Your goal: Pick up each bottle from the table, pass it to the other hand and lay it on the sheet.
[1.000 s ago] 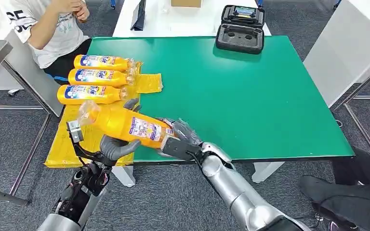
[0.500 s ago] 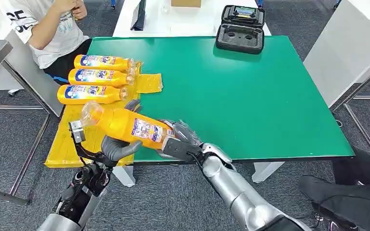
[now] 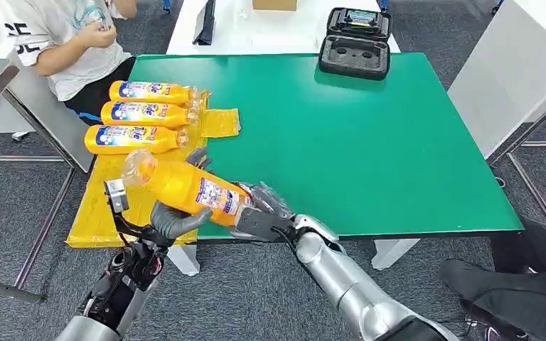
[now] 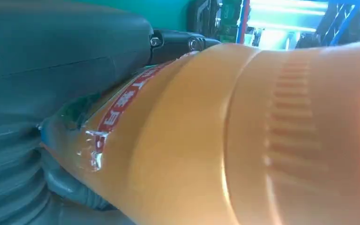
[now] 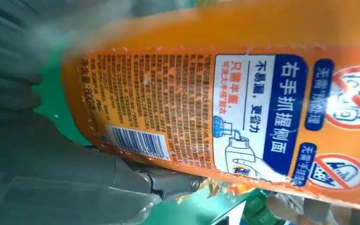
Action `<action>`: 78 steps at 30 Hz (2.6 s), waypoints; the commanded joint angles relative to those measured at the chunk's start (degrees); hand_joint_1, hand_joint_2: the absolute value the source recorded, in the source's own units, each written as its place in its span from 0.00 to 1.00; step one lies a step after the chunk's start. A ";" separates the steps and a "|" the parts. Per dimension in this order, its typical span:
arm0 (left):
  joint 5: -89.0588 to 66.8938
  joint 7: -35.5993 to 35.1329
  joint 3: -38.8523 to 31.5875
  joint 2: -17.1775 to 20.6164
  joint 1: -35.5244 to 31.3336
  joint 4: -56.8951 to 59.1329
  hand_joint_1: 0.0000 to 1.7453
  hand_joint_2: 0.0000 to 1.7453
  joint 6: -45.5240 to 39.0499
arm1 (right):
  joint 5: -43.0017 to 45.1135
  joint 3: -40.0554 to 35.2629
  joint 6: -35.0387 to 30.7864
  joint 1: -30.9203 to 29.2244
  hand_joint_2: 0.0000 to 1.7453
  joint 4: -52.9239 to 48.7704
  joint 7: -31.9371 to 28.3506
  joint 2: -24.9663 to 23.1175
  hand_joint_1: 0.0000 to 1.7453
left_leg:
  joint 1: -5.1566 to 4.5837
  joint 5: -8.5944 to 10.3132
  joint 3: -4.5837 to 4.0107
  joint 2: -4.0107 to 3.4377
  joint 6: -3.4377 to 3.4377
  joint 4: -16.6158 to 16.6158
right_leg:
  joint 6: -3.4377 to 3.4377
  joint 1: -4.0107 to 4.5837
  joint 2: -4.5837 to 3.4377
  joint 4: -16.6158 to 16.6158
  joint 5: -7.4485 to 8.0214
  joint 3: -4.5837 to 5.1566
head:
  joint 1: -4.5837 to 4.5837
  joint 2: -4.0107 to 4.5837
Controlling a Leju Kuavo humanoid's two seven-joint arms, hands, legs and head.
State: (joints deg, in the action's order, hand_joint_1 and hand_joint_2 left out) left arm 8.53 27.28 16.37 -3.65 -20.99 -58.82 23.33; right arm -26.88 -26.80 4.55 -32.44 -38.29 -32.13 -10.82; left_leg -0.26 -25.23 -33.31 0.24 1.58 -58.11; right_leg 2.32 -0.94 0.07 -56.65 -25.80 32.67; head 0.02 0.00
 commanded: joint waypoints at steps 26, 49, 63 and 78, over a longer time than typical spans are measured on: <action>9.86 -1.93 3.73 0.46 -1.11 3.31 1.00 1.00 12.30 | -1.23 -2.77 -0.72 -3.18 1.00 6.81 0.35 0.03 0.74 | 0.07 0.01 0.04 0.13 -0.08 -0.02 | -0.08 0.07 0.16 0.02 -0.03 -0.06 | -0.02 0.00; 10.01 -2.75 -0.27 1.64 -3.07 6.24 1.00 1.00 6.42 | -1.91 -0.08 -4.11 -2.32 0.00 4.03 4.00 1.74 0.00 | 0.04 0.00 0.03 0.05 -0.07 0.00 | -0.07 0.05 0.06 0.02 -0.01 -0.03 | 0.00 0.00; 5.23 -0.82 -6.97 2.45 -7.98 10.34 1.00 1.00 -7.72 | -2.02 0.53 -4.58 0.17 0.00 -1.23 3.65 3.09 0.00 | 0.09 0.03 -0.02 0.08 -0.11 -0.04 | -0.27 0.15 0.11 0.00 0.09 0.05 | 0.02 0.00; -13.77 4.14 -13.27 8.75 -9.66 7.02 1.00 1.00 -28.08 | 2.90 5.92 -3.43 4.03 0.00 -11.98 1.78 5.50 0.00 | 0.15 0.08 -0.10 -0.06 -0.12 -0.01 | -0.25 0.18 -0.02 -0.02 0.12 0.14 | 0.00 0.00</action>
State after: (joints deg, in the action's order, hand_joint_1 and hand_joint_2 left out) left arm 2.51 31.21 7.12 0.83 -28.24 -52.61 -2.28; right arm -26.64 -25.53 0.04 -30.00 -42.45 -29.73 -7.74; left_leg -0.14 -25.14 -33.40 0.19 1.52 -58.12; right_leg 2.13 -0.80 0.06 -56.66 -25.67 32.81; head 0.02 0.00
